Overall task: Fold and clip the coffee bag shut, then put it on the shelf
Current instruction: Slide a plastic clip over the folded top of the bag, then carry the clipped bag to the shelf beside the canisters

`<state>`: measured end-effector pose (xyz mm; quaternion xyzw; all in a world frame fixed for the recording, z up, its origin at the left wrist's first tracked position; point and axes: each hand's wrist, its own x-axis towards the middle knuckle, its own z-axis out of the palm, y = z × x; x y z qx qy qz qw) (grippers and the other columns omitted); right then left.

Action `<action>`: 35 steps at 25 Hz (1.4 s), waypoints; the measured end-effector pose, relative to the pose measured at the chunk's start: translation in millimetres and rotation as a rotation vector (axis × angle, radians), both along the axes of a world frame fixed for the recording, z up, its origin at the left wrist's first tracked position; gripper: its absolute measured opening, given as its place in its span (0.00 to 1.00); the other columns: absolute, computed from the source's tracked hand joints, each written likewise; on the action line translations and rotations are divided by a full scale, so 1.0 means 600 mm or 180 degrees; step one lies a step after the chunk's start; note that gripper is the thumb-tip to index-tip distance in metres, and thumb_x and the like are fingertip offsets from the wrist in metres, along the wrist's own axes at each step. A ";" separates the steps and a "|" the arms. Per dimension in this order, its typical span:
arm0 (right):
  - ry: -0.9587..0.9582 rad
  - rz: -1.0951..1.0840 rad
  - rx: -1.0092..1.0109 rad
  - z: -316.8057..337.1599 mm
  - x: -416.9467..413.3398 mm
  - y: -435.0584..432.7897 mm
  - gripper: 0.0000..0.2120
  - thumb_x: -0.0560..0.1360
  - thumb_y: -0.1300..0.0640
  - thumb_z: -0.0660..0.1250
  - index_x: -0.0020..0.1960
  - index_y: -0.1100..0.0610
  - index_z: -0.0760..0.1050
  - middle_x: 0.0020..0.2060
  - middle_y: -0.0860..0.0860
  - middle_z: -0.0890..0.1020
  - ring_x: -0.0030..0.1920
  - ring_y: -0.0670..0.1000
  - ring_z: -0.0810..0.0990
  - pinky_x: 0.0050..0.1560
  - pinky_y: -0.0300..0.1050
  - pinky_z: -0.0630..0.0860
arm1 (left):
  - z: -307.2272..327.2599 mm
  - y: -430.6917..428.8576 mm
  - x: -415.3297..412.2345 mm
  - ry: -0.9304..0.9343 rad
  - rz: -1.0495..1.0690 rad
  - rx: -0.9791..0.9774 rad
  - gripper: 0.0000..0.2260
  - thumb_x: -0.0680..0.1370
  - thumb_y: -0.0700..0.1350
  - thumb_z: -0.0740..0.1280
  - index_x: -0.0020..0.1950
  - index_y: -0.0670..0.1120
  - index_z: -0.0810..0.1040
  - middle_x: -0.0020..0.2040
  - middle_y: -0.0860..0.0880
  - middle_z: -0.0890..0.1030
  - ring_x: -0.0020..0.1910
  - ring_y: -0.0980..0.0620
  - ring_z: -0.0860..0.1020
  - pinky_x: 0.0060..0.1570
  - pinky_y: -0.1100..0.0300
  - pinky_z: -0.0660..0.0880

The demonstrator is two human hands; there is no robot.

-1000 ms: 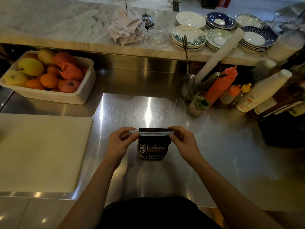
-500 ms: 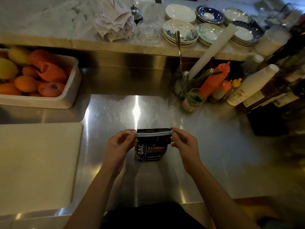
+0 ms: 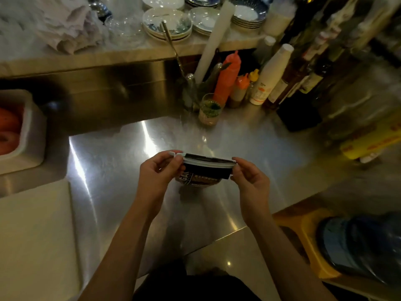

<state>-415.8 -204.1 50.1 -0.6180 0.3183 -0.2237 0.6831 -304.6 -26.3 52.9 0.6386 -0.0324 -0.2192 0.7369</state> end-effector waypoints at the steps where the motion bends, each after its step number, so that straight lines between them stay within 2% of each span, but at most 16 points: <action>1: -0.0036 -0.0133 -0.0008 0.005 -0.019 -0.013 0.09 0.77 0.63 0.66 0.55 0.57 0.81 0.48 0.51 0.85 0.51 0.48 0.83 0.55 0.45 0.81 | 0.011 -0.020 -0.010 -0.0068 -0.0108 0.0013 0.08 0.76 0.45 0.68 0.53 0.44 0.83 0.49 0.47 0.85 0.53 0.47 0.82 0.54 0.53 0.80; 5: -0.0198 -0.0740 -0.0156 0.026 -0.148 -0.086 0.10 0.76 0.64 0.67 0.51 0.51 0.82 0.47 0.48 0.86 0.52 0.47 0.84 0.52 0.41 0.81 | 0.050 -0.142 -0.081 -0.0194 -0.0700 -0.0005 0.13 0.72 0.50 0.69 0.52 0.45 0.82 0.47 0.48 0.86 0.50 0.49 0.83 0.54 0.55 0.80; 8: -0.0318 -0.1410 -0.0172 0.043 -0.301 -0.155 0.08 0.76 0.64 0.67 0.52 0.55 0.81 0.45 0.47 0.87 0.50 0.47 0.84 0.51 0.43 0.82 | 0.067 -0.273 -0.190 -0.0230 -0.1420 -0.0026 0.05 0.76 0.43 0.68 0.49 0.47 0.83 0.44 0.50 0.86 0.46 0.52 0.84 0.50 0.59 0.80; 11: -0.0392 -0.2166 -0.0263 0.051 -0.438 -0.196 0.08 0.76 0.64 0.67 0.51 0.56 0.81 0.42 0.47 0.87 0.47 0.47 0.84 0.48 0.40 0.81 | 0.072 -0.387 -0.301 -0.0173 -0.1996 -0.0067 0.07 0.77 0.39 0.67 0.45 0.49 0.84 0.39 0.51 0.85 0.40 0.54 0.82 0.45 0.61 0.80; 14: -0.0356 -0.3006 -0.0488 0.068 -0.586 -0.224 0.08 0.75 0.65 0.68 0.50 0.55 0.82 0.42 0.50 0.86 0.44 0.47 0.84 0.47 0.40 0.81 | 0.082 -0.504 -0.434 -0.0048 -0.2762 -0.0125 0.10 0.77 0.38 0.67 0.41 0.50 0.85 0.37 0.52 0.85 0.38 0.54 0.82 0.42 0.62 0.80; 16: -0.0298 -0.3553 -0.0646 0.079 -0.680 -0.229 0.07 0.75 0.64 0.69 0.50 0.55 0.82 0.42 0.53 0.85 0.43 0.47 0.83 0.45 0.39 0.80 | 0.098 -0.571 -0.533 0.0072 -0.3300 -0.0217 0.10 0.77 0.38 0.66 0.41 0.49 0.84 0.36 0.53 0.85 0.38 0.56 0.82 0.41 0.64 0.80; 19: -0.0186 -0.4289 -0.0814 0.096 -0.782 -0.219 0.07 0.76 0.64 0.68 0.53 0.62 0.81 0.44 0.55 0.85 0.44 0.48 0.84 0.45 0.39 0.80 | 0.114 -0.635 -0.656 0.0191 -0.4075 -0.0349 0.07 0.78 0.37 0.65 0.44 0.46 0.81 0.33 0.53 0.83 0.35 0.59 0.81 0.40 0.66 0.79; 21: -0.0024 -0.4881 -0.0875 0.103 -0.839 -0.204 0.07 0.76 0.64 0.68 0.53 0.62 0.81 0.44 0.55 0.86 0.44 0.47 0.84 0.43 0.38 0.80 | 0.113 -0.673 -0.739 0.0216 -0.4639 -0.0362 0.07 0.78 0.37 0.65 0.45 0.46 0.81 0.33 0.53 0.83 0.35 0.59 0.81 0.40 0.66 0.79; 26: 0.0188 -0.5970 -0.0866 0.117 -0.900 -0.176 0.06 0.76 0.63 0.69 0.50 0.55 0.82 0.41 0.48 0.85 0.42 0.43 0.83 0.44 0.36 0.79 | 0.103 -0.723 -0.867 0.0471 -0.5697 -0.0503 0.04 0.77 0.39 0.67 0.49 0.43 0.81 0.39 0.48 0.83 0.40 0.54 0.81 0.42 0.64 0.79; 30: 0.0314 -0.6765 -0.0799 0.128 -0.904 -0.150 0.07 0.76 0.62 0.68 0.51 0.54 0.82 0.44 0.50 0.86 0.47 0.48 0.84 0.49 0.41 0.80 | 0.110 -0.741 -0.939 0.0688 -0.6523 -0.0510 0.08 0.73 0.45 0.70 0.50 0.44 0.82 0.40 0.51 0.83 0.40 0.56 0.81 0.43 0.65 0.79; 35: 0.0484 -0.7382 -0.0749 0.128 -0.910 -0.117 0.06 0.77 0.62 0.67 0.52 0.56 0.82 0.45 0.51 0.86 0.48 0.48 0.84 0.48 0.39 0.80 | 0.107 -0.732 -1.015 0.0794 -0.7139 -0.0509 0.04 0.74 0.44 0.70 0.47 0.47 0.83 0.39 0.53 0.84 0.41 0.55 0.80 0.45 0.61 0.79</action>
